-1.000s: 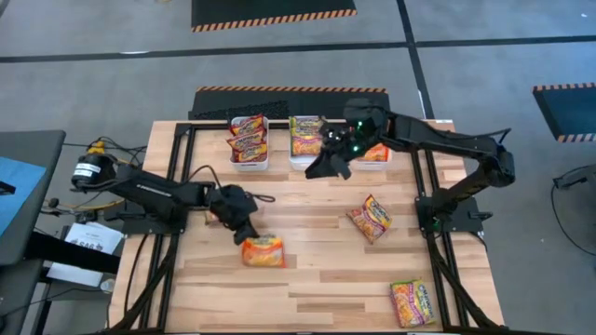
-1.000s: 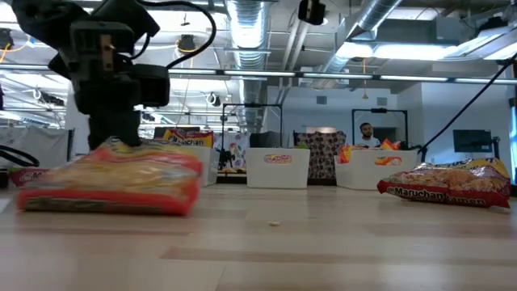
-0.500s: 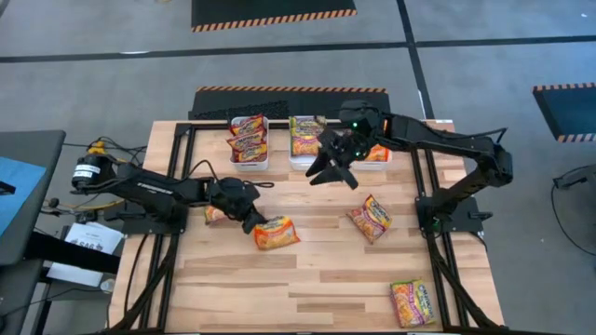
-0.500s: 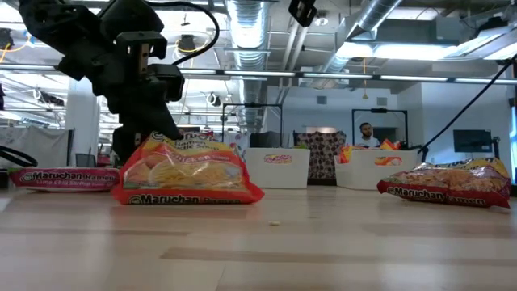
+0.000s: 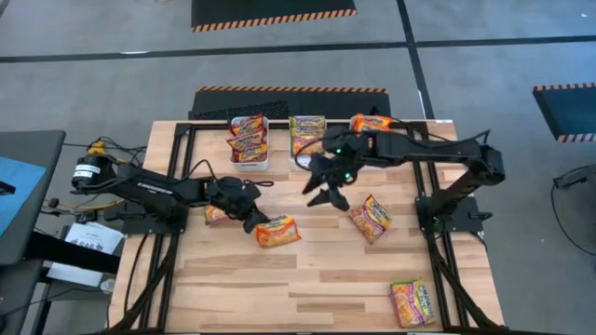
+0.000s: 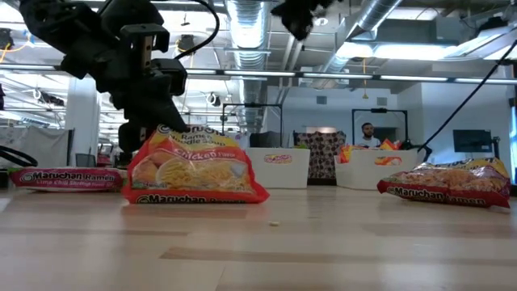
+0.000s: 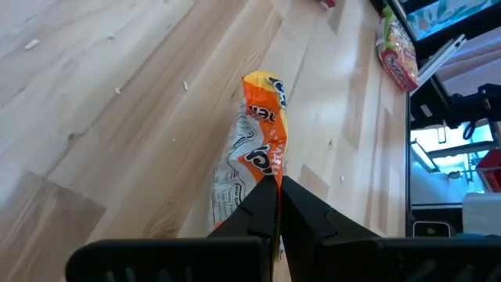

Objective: Sort Maruchan noodles
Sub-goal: Put the orange noodle pack into the right white bin

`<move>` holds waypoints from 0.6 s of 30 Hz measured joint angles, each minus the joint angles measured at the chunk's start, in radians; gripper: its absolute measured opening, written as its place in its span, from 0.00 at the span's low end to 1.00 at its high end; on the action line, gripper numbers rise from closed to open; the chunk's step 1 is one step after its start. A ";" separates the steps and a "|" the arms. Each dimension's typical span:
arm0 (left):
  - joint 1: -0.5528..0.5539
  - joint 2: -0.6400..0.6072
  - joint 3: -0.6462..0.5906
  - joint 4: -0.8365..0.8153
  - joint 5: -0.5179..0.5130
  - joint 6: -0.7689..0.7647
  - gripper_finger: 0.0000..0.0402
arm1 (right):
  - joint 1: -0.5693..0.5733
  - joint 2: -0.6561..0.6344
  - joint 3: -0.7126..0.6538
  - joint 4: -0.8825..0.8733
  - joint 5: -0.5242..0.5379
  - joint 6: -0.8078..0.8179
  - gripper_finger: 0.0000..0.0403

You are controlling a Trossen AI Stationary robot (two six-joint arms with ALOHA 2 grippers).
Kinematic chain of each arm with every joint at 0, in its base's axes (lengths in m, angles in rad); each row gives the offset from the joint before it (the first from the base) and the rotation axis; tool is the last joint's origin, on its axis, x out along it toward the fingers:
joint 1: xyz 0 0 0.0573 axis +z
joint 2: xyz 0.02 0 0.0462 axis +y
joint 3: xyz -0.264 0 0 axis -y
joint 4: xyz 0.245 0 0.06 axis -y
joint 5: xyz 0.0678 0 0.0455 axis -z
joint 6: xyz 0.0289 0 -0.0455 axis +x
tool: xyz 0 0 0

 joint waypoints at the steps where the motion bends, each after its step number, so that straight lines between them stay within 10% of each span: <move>1: 0.000 0.000 0.003 0.001 0.000 0.005 0.00 | 0.005 0.021 0.001 0.019 0.000 0.000 0.57; 18: 0.000 0.000 0.004 -0.004 0.003 0.022 0.00 | 0.043 0.303 0.010 0.089 0.023 0.025 0.56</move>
